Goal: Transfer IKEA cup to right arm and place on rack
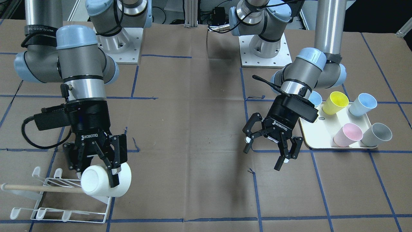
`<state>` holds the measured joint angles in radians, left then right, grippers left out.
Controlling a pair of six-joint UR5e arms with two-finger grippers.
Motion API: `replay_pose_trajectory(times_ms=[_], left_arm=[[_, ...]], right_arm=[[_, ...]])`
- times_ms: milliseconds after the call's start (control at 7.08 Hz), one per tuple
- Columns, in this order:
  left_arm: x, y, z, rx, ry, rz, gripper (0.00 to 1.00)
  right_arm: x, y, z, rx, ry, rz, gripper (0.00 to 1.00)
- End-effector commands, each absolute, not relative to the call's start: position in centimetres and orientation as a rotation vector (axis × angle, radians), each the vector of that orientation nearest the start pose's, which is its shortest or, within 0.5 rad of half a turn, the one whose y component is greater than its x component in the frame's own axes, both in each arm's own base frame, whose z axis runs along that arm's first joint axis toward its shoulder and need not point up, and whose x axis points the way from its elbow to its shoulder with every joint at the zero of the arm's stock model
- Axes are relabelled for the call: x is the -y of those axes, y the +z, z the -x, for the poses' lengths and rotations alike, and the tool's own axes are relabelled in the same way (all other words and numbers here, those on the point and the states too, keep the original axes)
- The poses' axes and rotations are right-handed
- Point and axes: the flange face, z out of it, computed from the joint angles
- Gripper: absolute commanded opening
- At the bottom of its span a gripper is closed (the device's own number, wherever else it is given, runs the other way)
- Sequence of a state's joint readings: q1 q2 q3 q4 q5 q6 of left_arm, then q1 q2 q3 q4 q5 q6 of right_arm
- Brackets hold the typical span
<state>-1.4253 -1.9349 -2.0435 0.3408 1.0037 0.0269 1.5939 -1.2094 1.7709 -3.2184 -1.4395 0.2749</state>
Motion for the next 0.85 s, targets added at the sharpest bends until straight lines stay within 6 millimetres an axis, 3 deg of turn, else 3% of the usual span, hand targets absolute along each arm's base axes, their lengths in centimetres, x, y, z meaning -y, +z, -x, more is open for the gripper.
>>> replay_pose_trajectory(times_ms=[0,141,424,565,707], left_arm=[[59.0,33.9,9.5,-3.043,-1.469,-0.096,0.99],[59.2,35.9,9.8,-3.072,-1.242,-0.031,0.99],[58.1,39.0,11.3,-3.113,-0.768,0.026,0.99],[57.1,41.4,11.8,-3.154,-0.524,0.046,1.00],[55.9,43.8,11.8,-3.183,-0.327,0.053,1.00]], right_arm=[[66.1,38.2,-13.8,-2.524,-1.758,0.094,0.13],[67.8,36.9,-13.3,-2.515,-1.813,0.134,0.13],[68.5,36.0,-12.4,-2.529,-1.834,0.153,0.13],[69.3,33.0,-8.4,-2.622,-1.810,0.140,0.13],[68.5,31.5,-8.0,-2.652,-1.762,0.130,0.13]])
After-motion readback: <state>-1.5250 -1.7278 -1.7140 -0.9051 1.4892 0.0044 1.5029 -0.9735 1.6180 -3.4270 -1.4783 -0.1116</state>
